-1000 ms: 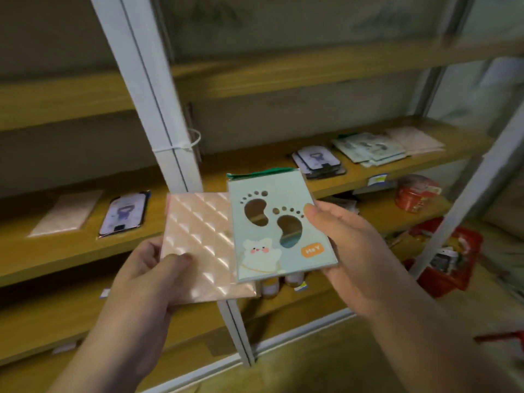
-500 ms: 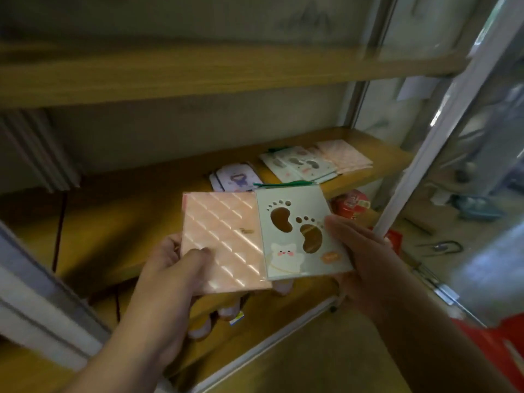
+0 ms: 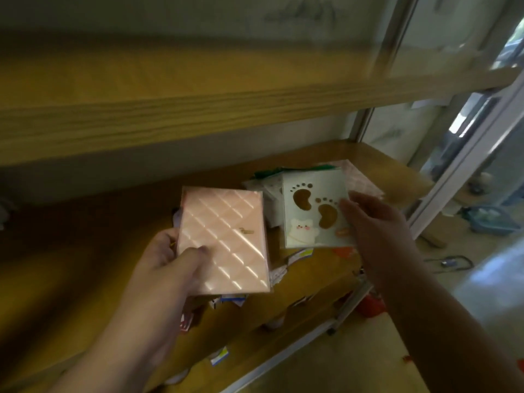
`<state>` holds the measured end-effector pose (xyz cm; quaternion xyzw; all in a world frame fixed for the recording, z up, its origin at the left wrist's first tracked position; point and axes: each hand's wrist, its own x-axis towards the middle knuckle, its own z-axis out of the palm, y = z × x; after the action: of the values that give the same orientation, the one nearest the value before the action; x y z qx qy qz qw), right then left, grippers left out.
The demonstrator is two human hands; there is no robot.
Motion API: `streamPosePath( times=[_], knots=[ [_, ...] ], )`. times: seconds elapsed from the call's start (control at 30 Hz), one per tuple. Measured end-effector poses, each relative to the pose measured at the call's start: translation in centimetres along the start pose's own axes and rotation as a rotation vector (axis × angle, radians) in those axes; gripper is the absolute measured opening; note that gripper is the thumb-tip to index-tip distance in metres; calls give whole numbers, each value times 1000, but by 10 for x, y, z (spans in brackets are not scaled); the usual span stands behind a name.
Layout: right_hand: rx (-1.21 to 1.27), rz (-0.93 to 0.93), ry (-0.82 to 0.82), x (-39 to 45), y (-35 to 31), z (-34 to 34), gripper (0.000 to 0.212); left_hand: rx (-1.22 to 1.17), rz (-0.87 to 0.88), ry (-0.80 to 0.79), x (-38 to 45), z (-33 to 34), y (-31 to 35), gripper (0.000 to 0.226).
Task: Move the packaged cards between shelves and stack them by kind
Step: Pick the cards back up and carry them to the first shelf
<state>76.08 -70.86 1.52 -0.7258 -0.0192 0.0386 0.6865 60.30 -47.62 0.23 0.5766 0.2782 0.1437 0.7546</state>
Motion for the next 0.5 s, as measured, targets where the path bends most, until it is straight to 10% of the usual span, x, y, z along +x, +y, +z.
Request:
streamPosePath(
  times=[0.5],
  knots=[
    [-660, -370, -394, 160, 36, 42, 33, -63, 187, 330, 10, 88, -9, 33]
  ],
)
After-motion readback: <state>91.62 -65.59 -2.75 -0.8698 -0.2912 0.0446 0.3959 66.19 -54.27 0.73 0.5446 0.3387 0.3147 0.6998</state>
